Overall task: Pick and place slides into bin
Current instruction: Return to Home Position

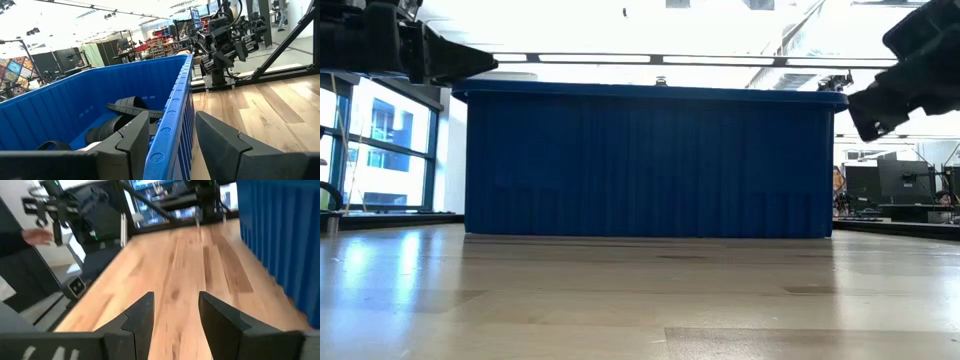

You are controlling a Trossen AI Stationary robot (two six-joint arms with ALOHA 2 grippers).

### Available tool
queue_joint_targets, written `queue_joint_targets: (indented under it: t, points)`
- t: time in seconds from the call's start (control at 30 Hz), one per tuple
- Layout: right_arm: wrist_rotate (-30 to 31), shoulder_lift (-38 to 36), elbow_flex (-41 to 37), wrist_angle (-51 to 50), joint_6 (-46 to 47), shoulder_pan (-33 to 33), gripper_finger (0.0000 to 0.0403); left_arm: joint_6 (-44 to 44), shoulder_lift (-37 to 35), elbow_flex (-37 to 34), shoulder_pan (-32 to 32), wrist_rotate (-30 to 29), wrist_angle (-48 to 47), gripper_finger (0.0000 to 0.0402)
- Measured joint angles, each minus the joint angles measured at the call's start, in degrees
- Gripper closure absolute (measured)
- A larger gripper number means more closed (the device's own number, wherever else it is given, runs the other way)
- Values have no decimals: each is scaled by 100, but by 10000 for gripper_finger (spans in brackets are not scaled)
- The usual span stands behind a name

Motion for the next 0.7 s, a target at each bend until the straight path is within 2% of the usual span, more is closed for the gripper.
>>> queue_joint_targets:
  t: [0.23,0.7]
  points:
    - [-70,2,2,-439,29,0,258,0,0,0,0,2,2,252]
    - [-92,4,1,-547,26,0,256,0,0,-2,0,2,4,252]
